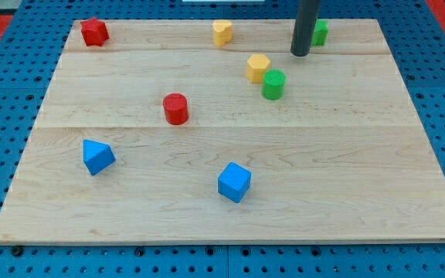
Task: Place the circles and the yellow hexagon in a horizontal line
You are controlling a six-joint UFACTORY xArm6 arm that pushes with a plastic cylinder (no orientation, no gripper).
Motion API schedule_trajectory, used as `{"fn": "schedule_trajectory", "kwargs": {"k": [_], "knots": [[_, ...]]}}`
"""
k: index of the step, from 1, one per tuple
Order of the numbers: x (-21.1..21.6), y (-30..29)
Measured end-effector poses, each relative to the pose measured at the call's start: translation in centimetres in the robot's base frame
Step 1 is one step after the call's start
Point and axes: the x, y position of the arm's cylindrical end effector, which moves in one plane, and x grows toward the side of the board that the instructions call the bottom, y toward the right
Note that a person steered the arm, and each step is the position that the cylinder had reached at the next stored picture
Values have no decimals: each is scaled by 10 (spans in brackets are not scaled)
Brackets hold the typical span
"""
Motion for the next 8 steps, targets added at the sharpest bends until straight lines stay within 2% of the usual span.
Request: {"fn": "schedule_trajectory", "kwargs": {"k": [2,3,5,6,7,8], "knots": [[0,0],[15,-1],[81,-68],[105,-122],[123,-107],[154,-150]]}}
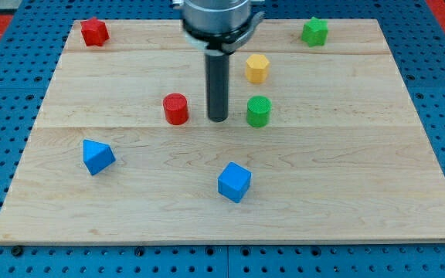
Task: Place the circles and the yellow hexagon in a horizontal line
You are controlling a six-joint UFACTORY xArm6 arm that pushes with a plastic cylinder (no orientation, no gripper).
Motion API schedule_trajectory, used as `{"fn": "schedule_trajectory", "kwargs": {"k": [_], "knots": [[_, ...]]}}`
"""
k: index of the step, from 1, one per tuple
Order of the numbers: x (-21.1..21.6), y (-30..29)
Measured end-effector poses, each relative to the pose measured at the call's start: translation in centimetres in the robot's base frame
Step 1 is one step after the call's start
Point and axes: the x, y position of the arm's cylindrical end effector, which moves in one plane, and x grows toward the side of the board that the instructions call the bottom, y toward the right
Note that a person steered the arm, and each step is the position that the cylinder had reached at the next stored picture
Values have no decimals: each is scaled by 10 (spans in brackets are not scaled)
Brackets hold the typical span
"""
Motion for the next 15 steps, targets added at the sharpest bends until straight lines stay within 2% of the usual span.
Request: {"fn": "schedule_trajectory", "kwargs": {"k": [2,4,6,7,8,9,10,11,12,13,14,15], "knots": [[7,-55],[-34,-32],[-78,122],[-107,123],[-110,-16],[-111,-129],[-115,-52],[-163,-19],[-183,-77],[-152,-127],[-107,-127],[-125,-104]]}}
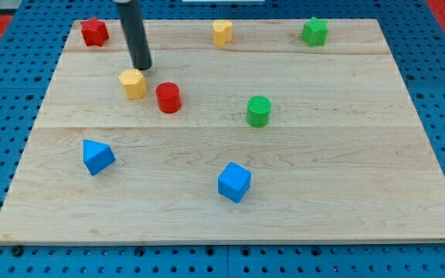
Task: Place the circles and the yellow hexagon in a horizontal line
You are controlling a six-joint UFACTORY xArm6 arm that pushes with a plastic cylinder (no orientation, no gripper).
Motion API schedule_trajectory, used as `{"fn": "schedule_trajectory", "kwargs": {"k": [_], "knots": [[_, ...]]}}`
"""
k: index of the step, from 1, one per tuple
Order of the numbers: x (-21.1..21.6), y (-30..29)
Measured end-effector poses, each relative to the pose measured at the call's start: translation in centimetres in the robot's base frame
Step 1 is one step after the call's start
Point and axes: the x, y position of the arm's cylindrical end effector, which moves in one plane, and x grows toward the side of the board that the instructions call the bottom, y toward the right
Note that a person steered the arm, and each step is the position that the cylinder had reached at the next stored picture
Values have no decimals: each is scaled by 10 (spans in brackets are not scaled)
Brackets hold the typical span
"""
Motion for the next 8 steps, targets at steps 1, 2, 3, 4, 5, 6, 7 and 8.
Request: {"fn": "schedule_trajectory", "kwargs": {"k": [1,2,3,4,5,6,7,8], "knots": [[20,33],[43,-31],[69,-97],[73,-88],[73,-88],[73,-88],[73,-79],[73,-32]]}}
